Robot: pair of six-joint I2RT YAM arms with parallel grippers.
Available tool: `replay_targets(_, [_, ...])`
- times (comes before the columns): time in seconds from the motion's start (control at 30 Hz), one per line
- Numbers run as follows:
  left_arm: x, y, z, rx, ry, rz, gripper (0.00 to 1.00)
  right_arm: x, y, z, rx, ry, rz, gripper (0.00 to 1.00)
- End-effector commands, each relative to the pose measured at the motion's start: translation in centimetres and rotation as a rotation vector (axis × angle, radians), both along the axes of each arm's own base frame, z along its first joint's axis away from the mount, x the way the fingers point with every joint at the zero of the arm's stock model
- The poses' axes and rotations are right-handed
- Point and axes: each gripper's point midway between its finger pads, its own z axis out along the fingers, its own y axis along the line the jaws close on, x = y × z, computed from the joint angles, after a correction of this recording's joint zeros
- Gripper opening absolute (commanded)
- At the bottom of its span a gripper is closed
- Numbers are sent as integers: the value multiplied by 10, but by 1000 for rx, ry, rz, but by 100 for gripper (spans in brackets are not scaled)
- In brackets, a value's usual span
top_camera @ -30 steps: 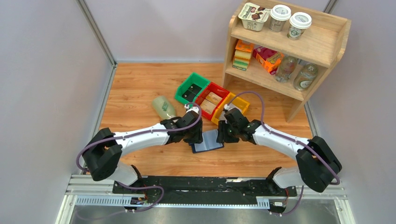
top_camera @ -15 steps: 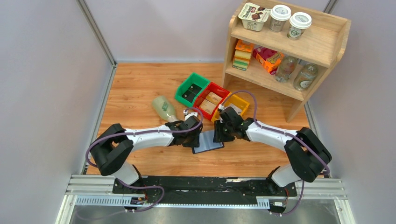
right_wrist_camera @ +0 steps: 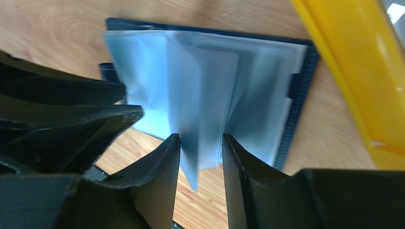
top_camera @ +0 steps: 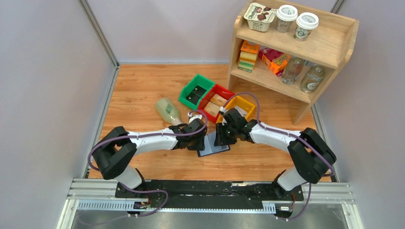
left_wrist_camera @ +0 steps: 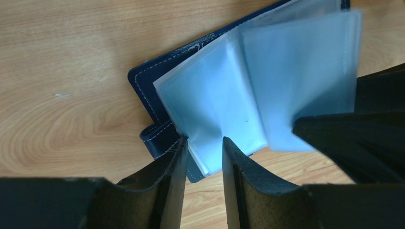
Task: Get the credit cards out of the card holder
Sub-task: Remove the credit card from the card holder.
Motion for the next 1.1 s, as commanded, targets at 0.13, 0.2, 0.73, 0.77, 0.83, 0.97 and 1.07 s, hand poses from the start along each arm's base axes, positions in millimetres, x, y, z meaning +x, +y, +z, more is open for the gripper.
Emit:
replay_targets(0.13, [-6, -6, -4, -87, 4, 17, 40, 1, 42, 32, 158, -29, 107, 39])
replay_targets(0.2, [-4, -2, -1, -107, -10, 45, 40, 0, 47, 34, 170, -33, 125, 39])
replay_targets(0.73, [-2, 31, 41, -282, -137, 195, 44, -21, 89, 24, 189, 19, 264, 47])
replay_targets(0.77, [-3, 34, 42, -283, -141, 198, 44, -20, 91, 29, 198, 9, 267, 48])
replay_targets(0.83, [-6, 41, 39, -270, -138, 220, 44, -19, 94, 36, 214, -4, 265, 50])
replay_targets(0.97, [-11, 52, 38, -276, -136, 260, 44, -16, 101, 37, 230, -12, 267, 53])
replay_targets(1.07, [-10, 59, 44, -270, -157, 275, 44, -18, 109, 38, 253, -8, 283, 53])
